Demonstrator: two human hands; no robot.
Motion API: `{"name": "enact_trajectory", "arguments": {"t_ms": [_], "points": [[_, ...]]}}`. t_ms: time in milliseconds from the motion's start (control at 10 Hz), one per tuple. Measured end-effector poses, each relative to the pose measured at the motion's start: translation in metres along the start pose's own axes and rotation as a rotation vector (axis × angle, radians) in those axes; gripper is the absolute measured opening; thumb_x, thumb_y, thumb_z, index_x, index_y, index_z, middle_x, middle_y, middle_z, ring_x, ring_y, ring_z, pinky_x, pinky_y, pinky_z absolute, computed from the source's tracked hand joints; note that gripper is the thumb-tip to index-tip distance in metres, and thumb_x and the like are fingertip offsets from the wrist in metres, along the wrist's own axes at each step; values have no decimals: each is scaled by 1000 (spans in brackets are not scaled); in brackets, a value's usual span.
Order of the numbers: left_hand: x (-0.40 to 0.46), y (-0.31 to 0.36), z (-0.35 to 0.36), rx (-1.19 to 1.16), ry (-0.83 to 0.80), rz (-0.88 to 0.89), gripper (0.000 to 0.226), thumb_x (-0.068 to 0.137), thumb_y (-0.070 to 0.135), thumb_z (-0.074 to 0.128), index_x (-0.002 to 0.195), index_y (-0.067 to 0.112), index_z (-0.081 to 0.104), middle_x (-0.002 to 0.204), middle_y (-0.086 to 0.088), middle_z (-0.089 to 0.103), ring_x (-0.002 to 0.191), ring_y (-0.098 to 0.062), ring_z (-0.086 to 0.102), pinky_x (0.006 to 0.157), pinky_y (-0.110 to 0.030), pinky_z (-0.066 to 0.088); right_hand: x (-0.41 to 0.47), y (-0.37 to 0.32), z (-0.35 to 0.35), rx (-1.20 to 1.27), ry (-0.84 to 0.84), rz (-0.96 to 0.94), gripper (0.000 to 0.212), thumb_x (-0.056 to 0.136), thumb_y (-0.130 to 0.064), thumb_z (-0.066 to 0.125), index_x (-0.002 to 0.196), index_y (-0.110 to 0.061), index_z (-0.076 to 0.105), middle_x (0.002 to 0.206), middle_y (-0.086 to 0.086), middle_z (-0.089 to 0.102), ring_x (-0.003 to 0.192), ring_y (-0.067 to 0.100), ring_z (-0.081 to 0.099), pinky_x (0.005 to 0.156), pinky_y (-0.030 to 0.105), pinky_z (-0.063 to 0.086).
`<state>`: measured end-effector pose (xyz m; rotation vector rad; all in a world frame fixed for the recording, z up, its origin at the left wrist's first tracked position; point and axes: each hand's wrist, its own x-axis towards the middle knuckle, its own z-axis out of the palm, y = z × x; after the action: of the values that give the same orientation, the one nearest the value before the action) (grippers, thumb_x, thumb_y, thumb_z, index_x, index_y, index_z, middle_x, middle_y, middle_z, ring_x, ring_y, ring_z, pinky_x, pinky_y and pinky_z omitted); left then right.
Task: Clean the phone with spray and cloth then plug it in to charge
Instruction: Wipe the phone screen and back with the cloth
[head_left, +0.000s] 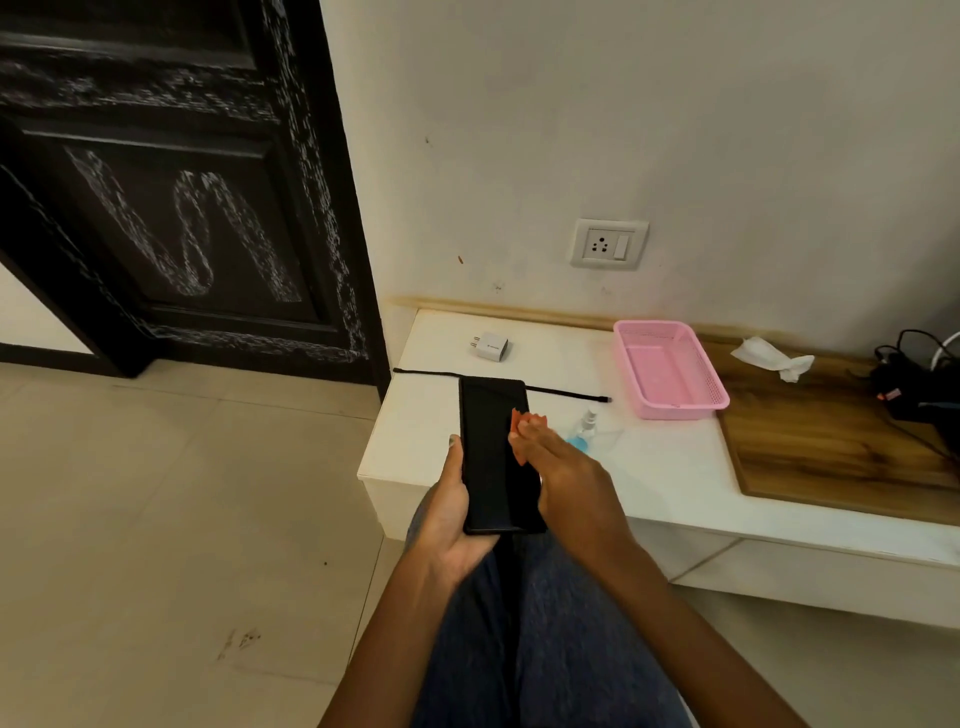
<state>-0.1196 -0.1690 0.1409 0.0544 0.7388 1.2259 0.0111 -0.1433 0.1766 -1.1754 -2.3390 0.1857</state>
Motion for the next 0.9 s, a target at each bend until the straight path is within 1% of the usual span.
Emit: {"name": "enact_trajectory", "arguments": {"t_ms": [100,200,300,400,500,600,700,800,900], "points": [[0,-6,3,10,-31,-16,56,95,54,37,103,14,75,115,-16,69,102,-28,68,79,-39,58,22,9,-1,36,-54,87,59,68,22,59,120,-4,60,133,12,55,123,27,51,92,37,49],[-1,-10,8,-20,-54,-41,55,93,53,42,116,10,68,123,-19,64,108,-33,64,90,-48,52,37,22,3,37,-106,129,53,83,15,47,130,-10,52,145,6,40,137,18,32,107,32,34],[-1,-8,8,-15,-54,-34,54,92,53,45,114,11,70,123,-18,64,109,-32,64,90,-47,53,47,20,7,31,-92,160,51,87,12,45,132,-11,49,147,6,36,138,18,28,110,27,26],[0,-7,7,21,-54,-40,53,89,55,46,105,13,74,116,-15,68,104,-27,67,80,-39,57,48,7,15,98,-130,160,51,89,9,44,136,-10,44,150,6,32,141,19,23,113,26,17],[0,-7,5,28,-58,-53,52,86,57,48,104,16,75,117,-13,68,106,-25,66,80,-38,57,48,-9,22,127,-162,145,49,91,4,44,138,-13,42,151,3,30,142,16,19,114,29,16],[0,-6,3,-42,-83,-51,49,83,53,53,102,14,76,115,-12,69,104,-26,67,78,-39,57,35,-20,19,161,-192,102,49,91,4,43,137,-14,44,150,4,33,141,15,23,115,31,21],[2,-4,-3,-219,-81,-6,43,81,42,57,98,6,75,106,-16,72,95,-29,70,74,-40,58,22,-49,35,130,-590,195,43,91,-10,48,134,-7,46,147,11,38,137,25,30,116,35,20],[4,0,-8,-212,-27,1,46,81,46,57,93,7,77,99,-16,74,87,-29,72,79,-44,52,1,-53,46,-733,-983,-3,46,92,-32,48,124,0,55,140,16,46,127,34,42,115,40,20],[5,8,-9,-164,35,-34,56,86,55,50,95,4,73,85,-18,73,75,-30,73,70,-43,55,-21,-46,21,286,-371,39,43,86,3,47,128,-7,54,138,7,50,131,16,42,112,34,32]]}}
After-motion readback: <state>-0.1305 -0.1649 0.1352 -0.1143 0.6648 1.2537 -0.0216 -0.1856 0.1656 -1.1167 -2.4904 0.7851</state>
